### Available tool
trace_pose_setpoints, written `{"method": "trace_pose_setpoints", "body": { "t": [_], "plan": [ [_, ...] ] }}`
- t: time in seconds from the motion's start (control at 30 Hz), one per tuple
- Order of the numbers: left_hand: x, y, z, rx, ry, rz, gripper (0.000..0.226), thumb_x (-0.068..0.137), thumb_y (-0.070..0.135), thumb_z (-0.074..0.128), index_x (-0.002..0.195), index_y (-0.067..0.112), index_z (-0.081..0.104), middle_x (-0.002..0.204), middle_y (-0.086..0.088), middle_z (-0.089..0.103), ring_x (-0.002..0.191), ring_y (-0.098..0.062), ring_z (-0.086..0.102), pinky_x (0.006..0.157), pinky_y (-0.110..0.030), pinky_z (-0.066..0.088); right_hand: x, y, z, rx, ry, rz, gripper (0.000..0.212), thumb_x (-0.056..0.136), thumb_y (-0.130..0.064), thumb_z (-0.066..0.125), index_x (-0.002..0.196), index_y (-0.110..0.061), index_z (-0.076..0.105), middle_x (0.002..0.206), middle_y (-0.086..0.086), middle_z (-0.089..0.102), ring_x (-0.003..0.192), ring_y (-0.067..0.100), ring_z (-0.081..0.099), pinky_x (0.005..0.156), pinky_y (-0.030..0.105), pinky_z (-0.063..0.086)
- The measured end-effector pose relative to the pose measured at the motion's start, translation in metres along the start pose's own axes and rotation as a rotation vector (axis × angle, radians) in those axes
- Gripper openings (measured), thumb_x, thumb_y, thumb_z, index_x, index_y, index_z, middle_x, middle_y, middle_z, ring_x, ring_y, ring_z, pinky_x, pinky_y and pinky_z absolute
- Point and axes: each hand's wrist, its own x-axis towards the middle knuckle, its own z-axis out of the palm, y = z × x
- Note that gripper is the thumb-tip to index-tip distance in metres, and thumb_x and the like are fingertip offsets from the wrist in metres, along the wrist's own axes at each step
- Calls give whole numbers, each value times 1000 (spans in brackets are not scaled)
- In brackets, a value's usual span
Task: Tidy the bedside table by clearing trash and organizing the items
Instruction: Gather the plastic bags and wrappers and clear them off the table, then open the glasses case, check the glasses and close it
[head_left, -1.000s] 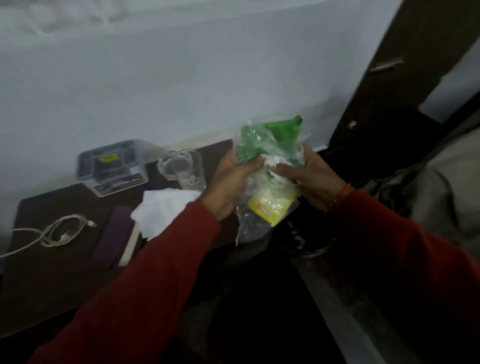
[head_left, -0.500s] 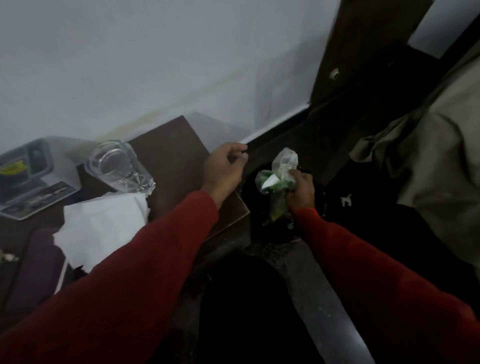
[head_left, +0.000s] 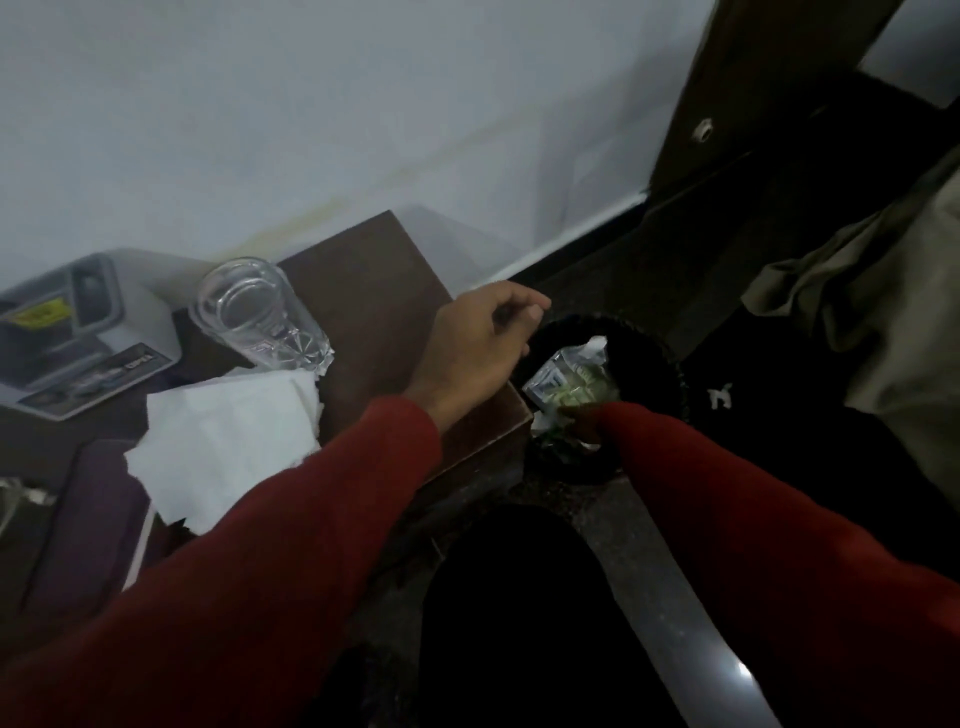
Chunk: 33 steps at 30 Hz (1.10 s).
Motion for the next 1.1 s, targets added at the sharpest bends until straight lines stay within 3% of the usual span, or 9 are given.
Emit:
{"method": "trace_pose_setpoints", "body": {
  "t": [0.17, 0.33, 0.5, 0.63, 0.7, 0.8, 0.87, 1.0, 1.1],
  "plan": [
    [-29, 20, -22, -67, 74, 81, 20, 101, 12, 61, 110, 7, 78, 98, -4, 76, 61, 10, 64, 58, -4, 46, -36, -13, -44, 136, 615, -102, 29, 101, -23, 48, 115, -6, 67, 128, 26, 61, 117, 41, 59, 98, 44, 48],
    [-72, 20, -60, -121, 271, 144, 19, 99, 9, 63, 110, 8, 78, 96, -6, 77, 62, -8, 67, 64, -15, 52, -101, -34, -86, 279, 1116, -266, 24, 98, -19, 55, 109, -3, 69, 111, 27, 67, 104, 44, 64, 94, 48, 48],
    [-127, -3, -119, -109, 524, 137, 14, 94, 21, 70, 103, 23, 80, 98, 10, 78, 82, -6, 69, 73, -27, 56, -184, -110, -110, 260, 1339, -570, 16, 95, -15, 58, 107, -13, 69, 98, 18, 63, 90, 30, 60, 85, 33, 43],
    [-174, -37, -180, -137, 789, -19, 13, 93, 21, 71, 98, 30, 78, 92, 10, 79, 84, -8, 73, 74, -22, 54, -243, -204, -90, 342, 1385, -875, 13, 94, -16, 57, 98, -16, 69, 92, 8, 62, 72, 14, 55, 76, 23, 43],
    [-193, -59, -200, -201, 861, -141, 17, 93, 17, 69, 93, 33, 74, 85, 15, 77, 81, -1, 70, 75, -19, 53, -258, -251, -69, 365, 1250, -962, 11, 92, -20, 59, 94, -21, 69, 89, 2, 68, 72, 12, 60, 74, 28, 51],
    [-213, -96, -208, -213, 880, -279, 15, 93, 7, 66, 99, 19, 73, 82, 18, 72, 77, 13, 64, 76, -14, 50, -250, -303, -33, 293, 892, -813, 9, 88, -32, 62, 90, -30, 70, 83, -8, 71, 79, 13, 66, 78, 36, 56],
    [-216, -115, -203, -123, 824, -340, 15, 94, 7, 66, 105, 14, 73, 93, 7, 73, 85, -1, 67, 87, -32, 55, -233, -318, -11, 317, 767, -700, 10, 87, -31, 63, 93, -29, 71, 92, -6, 73, 93, 20, 68, 86, 40, 55],
    [-196, -128, -194, 129, 648, -369, 32, 93, 27, 66, 124, 19, 67, 120, -3, 69, 114, -25, 60, 105, -45, 46, -196, -321, 18, 269, 707, -538, 38, 87, -30, 66, 124, -26, 60, 122, 5, 60, 116, 28, 58, 95, 45, 50],
    [-178, -131, -190, 276, 518, -487, 58, 90, 51, 63, 141, 27, 53, 142, -2, 55, 132, -32, 39, 110, -50, 30, -180, -319, 28, 181, 798, -396, 61, 83, -42, 68, 137, -27, 43, 135, 10, 41, 123, 34, 42, 86, 44, 44]
  ]
}}
